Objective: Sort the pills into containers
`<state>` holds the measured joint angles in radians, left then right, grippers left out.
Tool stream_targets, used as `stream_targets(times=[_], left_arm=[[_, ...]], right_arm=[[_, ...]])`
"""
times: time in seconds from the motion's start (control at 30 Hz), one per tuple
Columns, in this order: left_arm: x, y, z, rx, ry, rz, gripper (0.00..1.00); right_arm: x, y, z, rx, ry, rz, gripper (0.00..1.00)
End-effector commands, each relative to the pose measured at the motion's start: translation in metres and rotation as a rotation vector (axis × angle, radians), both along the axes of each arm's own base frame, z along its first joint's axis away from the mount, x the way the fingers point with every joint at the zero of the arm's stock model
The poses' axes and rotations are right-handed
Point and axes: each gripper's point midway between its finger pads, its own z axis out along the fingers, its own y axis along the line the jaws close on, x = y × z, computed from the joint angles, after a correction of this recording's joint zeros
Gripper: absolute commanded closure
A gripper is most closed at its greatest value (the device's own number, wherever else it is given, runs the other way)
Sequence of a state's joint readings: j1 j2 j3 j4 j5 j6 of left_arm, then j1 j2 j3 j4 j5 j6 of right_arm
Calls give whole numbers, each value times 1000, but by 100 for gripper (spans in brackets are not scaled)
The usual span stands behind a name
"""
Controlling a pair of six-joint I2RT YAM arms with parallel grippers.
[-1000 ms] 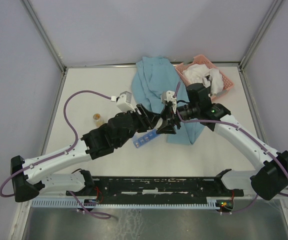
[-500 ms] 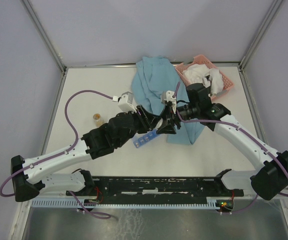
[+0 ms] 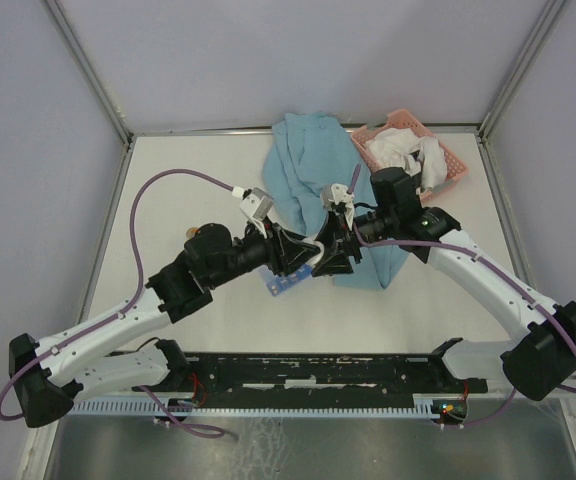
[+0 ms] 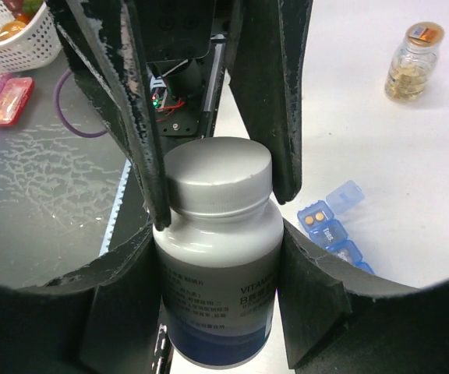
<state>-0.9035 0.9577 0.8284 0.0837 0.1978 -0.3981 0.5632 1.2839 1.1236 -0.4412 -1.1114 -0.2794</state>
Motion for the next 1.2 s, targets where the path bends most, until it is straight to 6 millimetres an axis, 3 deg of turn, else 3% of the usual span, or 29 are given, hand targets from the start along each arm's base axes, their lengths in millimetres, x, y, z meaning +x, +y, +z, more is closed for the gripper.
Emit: stream_targets(times=[0.0,0.1,0.2,0.3,0.4,0.53,0.7,0.9,1.07,1.17], left_arm=[[-46,-14,0,43,-239,-361,96],[-36,-14,4,25,-257,-335,89],[-29,-11,17,-55,-237,-289,70],[-25,-4,31,-142,-212,-232,40],[-21,5,40,-195,-184,-167,19],[-6,23,45,-234,-134,-10,3],[4,49,47,-301,-25,150,1],[26,74,43,-386,256,389,1],[41,66,28,-285,415,571,1],[43,52,28,-248,407,633,1]], right_arm=[[7,4,35,87,-82,-1,91],[7,4,34,87,-81,-1,91],[8,4,34,87,-85,-1,91],[8,4,34,85,-92,-3,91],[7,3,34,83,-96,-3,91],[8,2,34,80,-108,-10,91],[12,0,31,64,-141,-30,91],[30,-8,21,-11,-250,-121,91],[42,-12,15,-64,-319,-176,91],[45,-12,12,-80,-332,-186,91]])
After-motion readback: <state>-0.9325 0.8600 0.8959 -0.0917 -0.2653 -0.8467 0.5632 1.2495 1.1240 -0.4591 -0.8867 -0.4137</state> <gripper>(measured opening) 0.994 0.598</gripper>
